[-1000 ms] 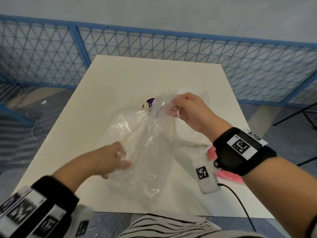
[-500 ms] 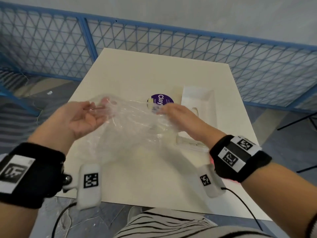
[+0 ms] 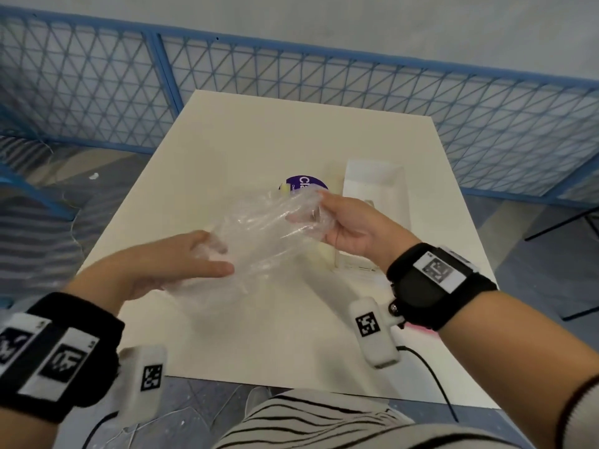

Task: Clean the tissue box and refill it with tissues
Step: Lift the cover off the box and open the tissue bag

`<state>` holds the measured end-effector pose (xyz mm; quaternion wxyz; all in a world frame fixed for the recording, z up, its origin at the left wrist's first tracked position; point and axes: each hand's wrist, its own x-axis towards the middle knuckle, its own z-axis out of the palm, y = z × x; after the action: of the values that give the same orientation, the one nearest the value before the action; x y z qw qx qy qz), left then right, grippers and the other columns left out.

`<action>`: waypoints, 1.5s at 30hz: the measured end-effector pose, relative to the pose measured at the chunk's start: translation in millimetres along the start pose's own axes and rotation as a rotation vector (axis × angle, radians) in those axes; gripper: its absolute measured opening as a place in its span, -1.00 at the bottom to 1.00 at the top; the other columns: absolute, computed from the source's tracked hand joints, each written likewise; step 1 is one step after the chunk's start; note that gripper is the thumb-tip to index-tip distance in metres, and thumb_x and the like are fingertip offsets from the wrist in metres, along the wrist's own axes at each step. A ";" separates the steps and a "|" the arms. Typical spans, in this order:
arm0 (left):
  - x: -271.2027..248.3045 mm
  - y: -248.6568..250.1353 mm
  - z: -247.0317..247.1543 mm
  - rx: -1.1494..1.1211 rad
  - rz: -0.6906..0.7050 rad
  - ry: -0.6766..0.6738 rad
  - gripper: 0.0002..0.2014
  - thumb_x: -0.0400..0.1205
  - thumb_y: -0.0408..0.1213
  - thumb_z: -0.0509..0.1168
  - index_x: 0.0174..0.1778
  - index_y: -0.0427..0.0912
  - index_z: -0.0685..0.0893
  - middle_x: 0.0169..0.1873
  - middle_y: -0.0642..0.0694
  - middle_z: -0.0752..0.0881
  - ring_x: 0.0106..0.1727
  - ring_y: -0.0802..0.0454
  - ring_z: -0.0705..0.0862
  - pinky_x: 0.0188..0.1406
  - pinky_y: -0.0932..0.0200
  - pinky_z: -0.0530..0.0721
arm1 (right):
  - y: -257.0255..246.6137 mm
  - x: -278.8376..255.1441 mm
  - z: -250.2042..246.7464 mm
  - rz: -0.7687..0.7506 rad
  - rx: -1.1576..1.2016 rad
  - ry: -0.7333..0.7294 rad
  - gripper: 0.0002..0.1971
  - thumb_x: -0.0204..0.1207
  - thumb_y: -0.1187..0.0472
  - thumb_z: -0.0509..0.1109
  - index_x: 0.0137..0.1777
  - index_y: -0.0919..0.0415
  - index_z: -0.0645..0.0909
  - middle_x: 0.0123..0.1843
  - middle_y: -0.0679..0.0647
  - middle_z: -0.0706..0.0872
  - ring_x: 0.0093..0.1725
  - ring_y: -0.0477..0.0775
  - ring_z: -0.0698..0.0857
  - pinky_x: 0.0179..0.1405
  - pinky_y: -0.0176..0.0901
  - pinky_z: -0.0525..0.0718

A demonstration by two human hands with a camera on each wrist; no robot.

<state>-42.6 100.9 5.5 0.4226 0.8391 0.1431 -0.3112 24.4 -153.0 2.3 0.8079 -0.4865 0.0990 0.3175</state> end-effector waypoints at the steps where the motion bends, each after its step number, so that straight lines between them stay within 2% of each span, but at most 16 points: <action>1: 4.2 -5.0 2.9 0.048 -0.001 0.092 -0.41 0.27 0.21 0.53 0.12 0.02 0.57 0.10 0.04 0.63 0.03 0.00 0.63 -0.04 0.06 0.57 | 2.2 -0.4 2.9 0.020 0.042 -0.014 -0.78 0.70 0.30 0.16 0.14 0.29 0.64 -0.14 0.19 0.75 -0.21 0.09 0.82 -0.39 -0.16 0.77; 5: 22.8 -15.6 5.9 -0.140 0.009 0.474 -0.80 0.65 -0.11 0.30 -0.09 -0.19 0.61 0.02 -0.25 0.65 -0.09 -0.13 0.56 -0.05 -0.04 0.58 | 10.3 1.6 5.8 0.122 0.122 -0.040 -0.65 0.71 0.19 0.13 -0.23 0.20 0.66 -0.52 0.00 0.64 -0.60 -0.13 0.59 -0.68 -0.39 0.56; 7: 18.5 -17.7 1.5 -0.517 -0.050 0.394 -0.77 0.71 -0.18 0.19 -0.25 -0.16 0.57 -0.12 -0.20 0.65 -0.21 -0.12 0.64 -0.21 -0.01 0.72 | 9.9 -1.7 1.9 0.146 -0.020 -0.031 -0.80 0.68 0.11 0.19 -0.12 0.15 0.56 -0.59 -0.10 0.47 -0.70 -0.21 0.39 -0.71 -0.49 0.25; 10: 11.9 -14.1 -6.0 -1.050 -0.091 0.135 -0.70 0.76 -0.27 0.02 -0.29 -0.18 0.46 -0.36 -0.16 0.73 -0.42 -0.16 0.80 -0.54 -0.24 0.76 | 17.0 -8.4 -11.8 0.083 -0.718 -0.007 -0.74 0.57 0.09 0.40 0.22 0.09 0.56 -0.21 -0.15 0.63 -0.52 -0.19 0.46 -0.62 -0.48 0.29; 13: 17.5 -3.5 -6.1 -1.209 -0.042 0.035 -0.76 0.71 -0.33 0.01 -0.25 -0.21 0.46 -0.29 -0.18 0.72 -0.28 -0.14 0.79 -0.38 -0.34 0.74 | 30.8 -3.2 -15.6 0.005 -1.083 0.126 -0.84 0.55 0.08 0.42 -0.09 0.17 0.59 -0.32 0.00 0.53 -0.43 -0.05 0.42 -0.59 -0.35 0.32; 17: 22.6 1.4 -7.7 -1.173 0.059 -0.001 -0.89 0.39 -0.36 0.28 -0.20 -0.16 0.52 -0.27 -0.10 0.47 -0.42 0.03 0.62 -0.40 0.21 0.72 | 30.7 7.1 -22.8 -0.011 -0.786 0.379 -0.85 0.59 0.28 0.26 -0.20 0.16 0.60 -0.30 0.05 0.55 -0.46 -0.01 0.50 -0.50 -0.24 0.48; 19: 22.2 -1.8 -11.4 -1.149 0.100 -0.024 -0.82 0.24 -0.34 0.39 -0.29 -0.15 0.56 -0.40 -0.04 0.49 -0.49 0.10 0.52 -0.45 0.28 0.66 | 23.9 4.2 -23.2 0.000 -0.404 0.350 -0.85 0.63 0.37 0.22 0.00 0.25 0.63 -0.20 0.12 0.71 -0.41 0.02 0.70 -0.47 -0.22 0.69; 22: 22.2 -13.8 -14.3 -1.083 0.178 0.050 -0.84 0.53 -0.42 0.29 -0.27 -0.06 0.51 -0.50 0.00 0.61 -0.52 0.14 0.61 -0.47 0.30 0.69 | 15.5 0.0 -19.8 0.023 0.091 0.213 -0.77 0.67 0.45 0.09 0.00 0.40 0.60 -0.29 0.26 0.79 -0.42 0.15 0.79 -0.56 -0.14 0.73; 25: 24.6 -31.3 -17.1 -0.944 0.303 -0.015 -0.71 0.40 -0.42 0.42 -0.29 0.00 0.44 -0.46 -0.02 0.60 -0.51 0.14 0.59 -0.51 0.32 0.63 | 17.8 1.3 -15.0 0.058 0.249 0.125 -0.71 0.66 0.45 0.06 0.22 0.47 0.56 -0.02 0.34 0.74 -0.23 0.21 0.77 -0.36 0.10 0.82; 28: 20.4 -36.1 -17.7 -0.666 0.335 -0.112 -0.62 0.09 -0.25 0.64 -0.51 -0.05 0.50 -0.46 -0.04 0.51 -0.42 0.06 0.47 -0.47 0.34 0.53 | 22.2 2.0 -14.0 0.101 0.201 0.126 -0.72 0.68 0.39 0.08 0.15 0.43 0.61 -0.10 0.29 0.78 -0.25 0.21 0.79 -0.41 0.19 0.80; 30: 23.1 -30.4 -10.9 -0.444 0.344 -0.001 -0.87 0.33 -0.30 0.46 -0.49 -0.01 0.69 -0.33 0.04 0.65 -0.26 0.05 0.54 -0.31 0.35 0.55 | 23.4 -0.2 -11.4 0.153 0.129 0.136 -0.77 0.66 0.33 0.11 0.00 0.36 0.61 -0.36 0.20 0.77 -0.42 0.15 0.78 -0.48 0.11 0.79; 32: 32.3 -25.8 -4.9 -0.146 0.339 0.232 -0.61 0.63 -0.52 0.14 -0.11 -0.01 0.82 -0.05 0.05 0.70 -0.19 0.08 0.58 -0.29 0.37 0.55 | 22.2 -2.8 -10.7 0.170 0.070 0.070 -0.81 0.57 0.31 0.19 0.07 0.31 0.60 -0.33 0.15 0.75 -0.40 0.11 0.76 -0.35 0.03 0.76; 35: 41.4 -15.8 -5.2 0.045 0.319 0.484 -0.60 0.71 -0.37 0.13 0.49 -0.12 0.50 0.20 -0.22 0.59 -0.04 -0.11 0.57 -0.17 0.27 0.53 | 19.4 -3.9 -14.8 0.140 -0.066 -0.010 -0.69 0.39 0.31 0.41 0.12 0.10 0.52 -0.19 0.05 0.68 -0.35 0.02 0.63 -0.39 -0.15 0.66; 39: 44.1 -3.8 0.8 0.238 0.215 0.465 -0.26 0.60 -0.18 0.34 0.64 0.14 0.09 0.25 -0.23 0.43 0.05 -0.15 0.45 0.01 0.08 0.44 | 24.2 -4.8 -12.9 0.106 -0.559 0.043 -0.56 0.47 0.14 0.50 0.27 0.00 0.40 -0.07 0.04 0.58 -0.35 -0.02 0.47 -0.47 -0.25 0.54; 42: 42.4 3.5 3.2 0.082 0.286 0.544 -0.40 0.64 -0.42 0.17 0.59 0.12 0.29 0.09 -0.17 0.62 -0.02 -0.14 0.56 -0.01 0.06 0.54 | 26.3 0.5 -10.9 -0.060 -0.821 0.163 -0.87 0.61 0.15 0.35 0.07 0.18 0.54 -0.15 0.03 0.58 -0.35 -0.04 0.51 -0.34 -0.20 0.53; 45: 34.7 8.3 -6.9 -0.547 0.275 0.457 -0.67 0.59 -0.61 0.11 -0.14 -0.22 0.75 -0.05 -0.29 0.73 -0.31 -0.04 0.71 -0.34 0.20 0.72 | 26.3 1.6 -17.6 -0.120 -0.899 0.296 -0.85 0.63 0.23 0.30 -0.19 0.16 0.58 -0.23 0.01 0.62 -0.26 -0.03 0.57 -0.26 -0.24 0.53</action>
<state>-9.1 100.5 -8.6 0.6257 0.7546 0.1975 -0.0068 12.2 -158.7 -26.4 0.5116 -0.8326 0.0374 0.2089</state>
